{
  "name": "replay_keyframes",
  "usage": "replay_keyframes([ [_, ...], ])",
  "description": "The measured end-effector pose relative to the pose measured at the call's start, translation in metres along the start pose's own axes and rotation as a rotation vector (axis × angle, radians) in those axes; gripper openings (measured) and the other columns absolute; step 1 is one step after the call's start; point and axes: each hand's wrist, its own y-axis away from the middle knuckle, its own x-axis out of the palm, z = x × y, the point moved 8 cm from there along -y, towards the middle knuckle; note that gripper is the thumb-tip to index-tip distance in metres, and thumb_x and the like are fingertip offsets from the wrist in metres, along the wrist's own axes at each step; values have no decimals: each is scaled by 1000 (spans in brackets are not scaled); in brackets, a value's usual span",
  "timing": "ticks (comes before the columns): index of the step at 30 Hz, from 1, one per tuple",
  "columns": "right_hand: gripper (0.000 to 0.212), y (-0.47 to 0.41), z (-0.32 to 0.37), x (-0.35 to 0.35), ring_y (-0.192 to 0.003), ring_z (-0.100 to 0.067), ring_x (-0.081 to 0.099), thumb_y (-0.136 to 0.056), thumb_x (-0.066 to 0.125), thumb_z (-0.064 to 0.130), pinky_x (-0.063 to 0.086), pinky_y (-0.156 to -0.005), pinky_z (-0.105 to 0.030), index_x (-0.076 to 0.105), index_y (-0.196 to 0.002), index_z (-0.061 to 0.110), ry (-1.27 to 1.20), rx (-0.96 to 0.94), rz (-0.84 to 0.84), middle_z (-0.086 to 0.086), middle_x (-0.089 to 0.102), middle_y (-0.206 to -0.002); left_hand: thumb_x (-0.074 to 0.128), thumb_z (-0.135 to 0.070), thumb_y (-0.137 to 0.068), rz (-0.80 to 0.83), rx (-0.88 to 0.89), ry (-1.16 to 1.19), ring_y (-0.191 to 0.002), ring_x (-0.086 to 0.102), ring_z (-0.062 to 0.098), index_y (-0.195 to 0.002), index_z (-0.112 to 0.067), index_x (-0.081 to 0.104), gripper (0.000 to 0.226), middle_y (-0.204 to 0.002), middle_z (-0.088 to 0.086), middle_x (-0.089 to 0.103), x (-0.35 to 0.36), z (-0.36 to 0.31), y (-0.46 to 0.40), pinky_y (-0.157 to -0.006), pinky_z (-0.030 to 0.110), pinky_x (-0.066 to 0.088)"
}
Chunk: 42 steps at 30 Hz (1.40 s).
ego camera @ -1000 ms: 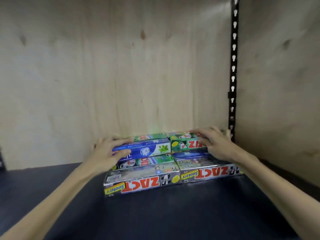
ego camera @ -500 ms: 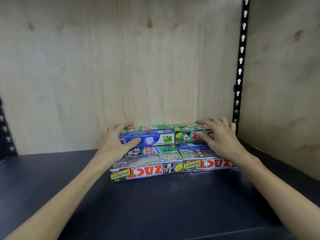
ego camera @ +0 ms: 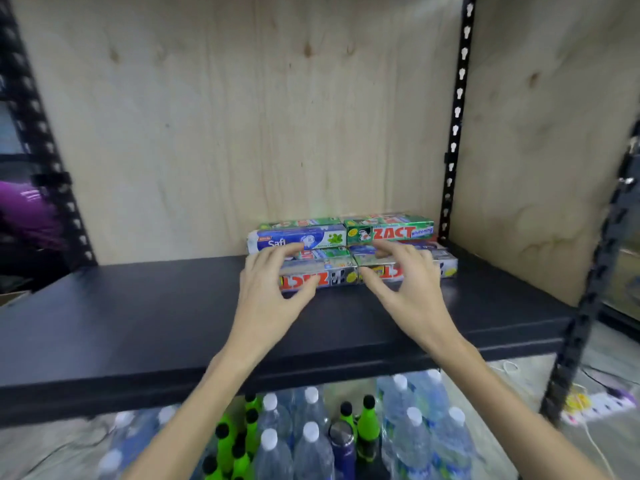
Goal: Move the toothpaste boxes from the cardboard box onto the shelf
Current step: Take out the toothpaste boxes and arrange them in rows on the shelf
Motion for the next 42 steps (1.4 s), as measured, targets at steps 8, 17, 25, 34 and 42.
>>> replay_keyframes([
  [8,44,162,49,-6,-109,-11,51,-92,73,23,42,-97,-35,58,-132,29,-180,65,-156,16,58,-115,70,-28,-90,-188,-61,4,-132,39,14,-132,-24,57,44,-133,-11,50,-24,-18,182,-112,28,30],
  [17,54,388,-18,90,-100,-11,48,-92,71,20,43,-96,-43,47,-138,32,-176,406,145,18,56,-113,74,-19,-89,-44,-544,12,-116,50,14,-128,-23,52,45,-121,-9,50,7,111,405,-102,35,41],
  [25,53,543,-85,146,-103,-16,48,-92,70,17,45,-94,-44,47,-139,21,-32,652,435,3,61,-116,77,-22,-85,261,-1009,-242,-125,52,33,-141,-4,43,68,-133,13,51,28,213,573,-105,44,40],
  [34,77,649,-140,180,-107,-42,53,-82,80,34,48,-90,-55,44,-144,4,439,781,767,-24,60,-124,75,-35,-86,668,-1332,-487,-127,49,40,-147,3,29,85,-139,26,46,55,259,690,-105,45,42],
  [42,76,642,-147,175,-107,-37,52,-75,84,21,40,-95,-48,50,-142,10,456,742,667,-18,62,-116,74,-15,-80,730,-1257,-733,-112,47,46,-137,11,42,70,-122,30,47,65,274,706,-98,50,39],
])
